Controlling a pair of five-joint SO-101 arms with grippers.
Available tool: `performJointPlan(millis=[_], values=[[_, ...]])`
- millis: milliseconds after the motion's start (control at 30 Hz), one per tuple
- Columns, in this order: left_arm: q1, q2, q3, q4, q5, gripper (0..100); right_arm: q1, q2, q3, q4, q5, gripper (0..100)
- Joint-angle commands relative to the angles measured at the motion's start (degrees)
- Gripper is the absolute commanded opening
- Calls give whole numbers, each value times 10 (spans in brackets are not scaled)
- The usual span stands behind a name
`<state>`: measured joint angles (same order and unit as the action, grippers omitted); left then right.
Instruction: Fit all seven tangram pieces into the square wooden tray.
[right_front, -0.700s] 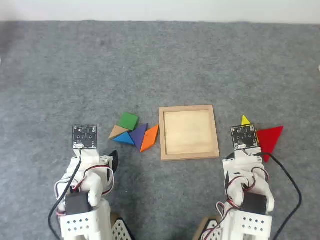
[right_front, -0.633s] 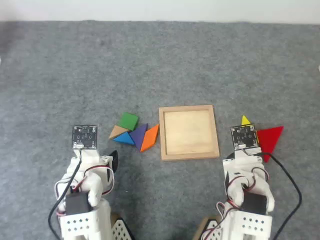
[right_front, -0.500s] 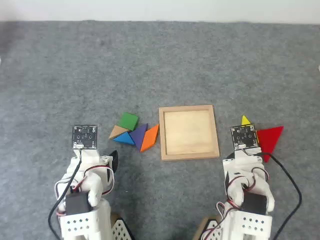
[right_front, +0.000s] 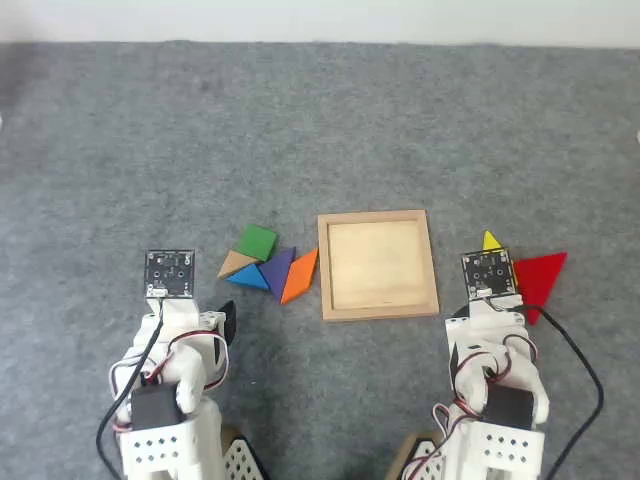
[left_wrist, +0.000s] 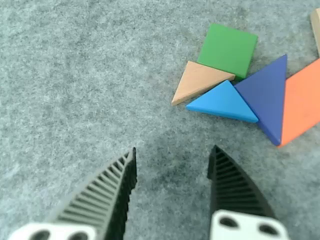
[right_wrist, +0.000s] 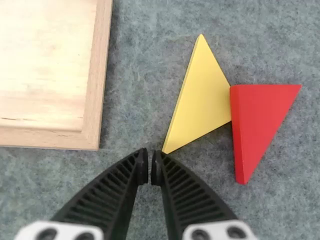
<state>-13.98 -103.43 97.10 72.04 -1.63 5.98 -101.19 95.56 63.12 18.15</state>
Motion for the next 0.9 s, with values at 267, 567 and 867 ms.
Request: performJointPlan(millis=[267,567,867], values=[[117,-7,-7,2,6,229,-102,-2,10,2,1,41],[207,-7,-7,0,4,229,-215,-10,10,105,5,38],[158,-7,-8,-114,7,227,-68,-28,-2,-38,91,41]])
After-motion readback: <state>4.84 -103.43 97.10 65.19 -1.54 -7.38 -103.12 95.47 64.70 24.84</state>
